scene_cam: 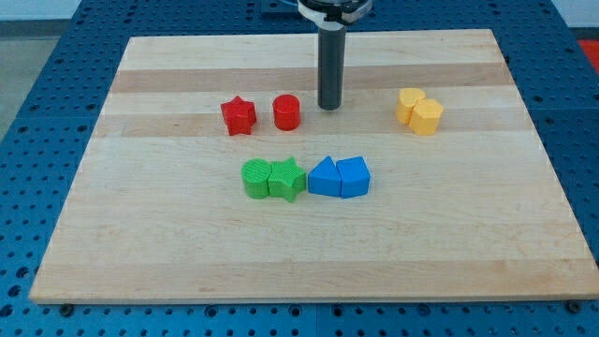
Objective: Slide red circle towards red star
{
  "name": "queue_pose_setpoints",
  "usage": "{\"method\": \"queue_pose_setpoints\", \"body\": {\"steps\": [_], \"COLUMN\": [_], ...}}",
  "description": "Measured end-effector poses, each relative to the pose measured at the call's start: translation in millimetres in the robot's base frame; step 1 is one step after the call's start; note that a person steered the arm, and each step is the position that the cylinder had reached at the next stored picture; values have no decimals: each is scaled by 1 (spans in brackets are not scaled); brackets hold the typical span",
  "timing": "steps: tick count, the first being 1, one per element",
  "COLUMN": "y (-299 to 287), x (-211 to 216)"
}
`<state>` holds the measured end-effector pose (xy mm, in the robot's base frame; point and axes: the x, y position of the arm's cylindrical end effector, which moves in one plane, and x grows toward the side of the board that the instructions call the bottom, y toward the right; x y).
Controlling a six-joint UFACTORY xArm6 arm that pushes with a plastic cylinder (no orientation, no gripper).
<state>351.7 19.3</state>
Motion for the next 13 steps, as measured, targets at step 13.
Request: {"method": "queue_pose_setpoints", "body": {"steps": [13], "y": [-38], "x": [23]}}
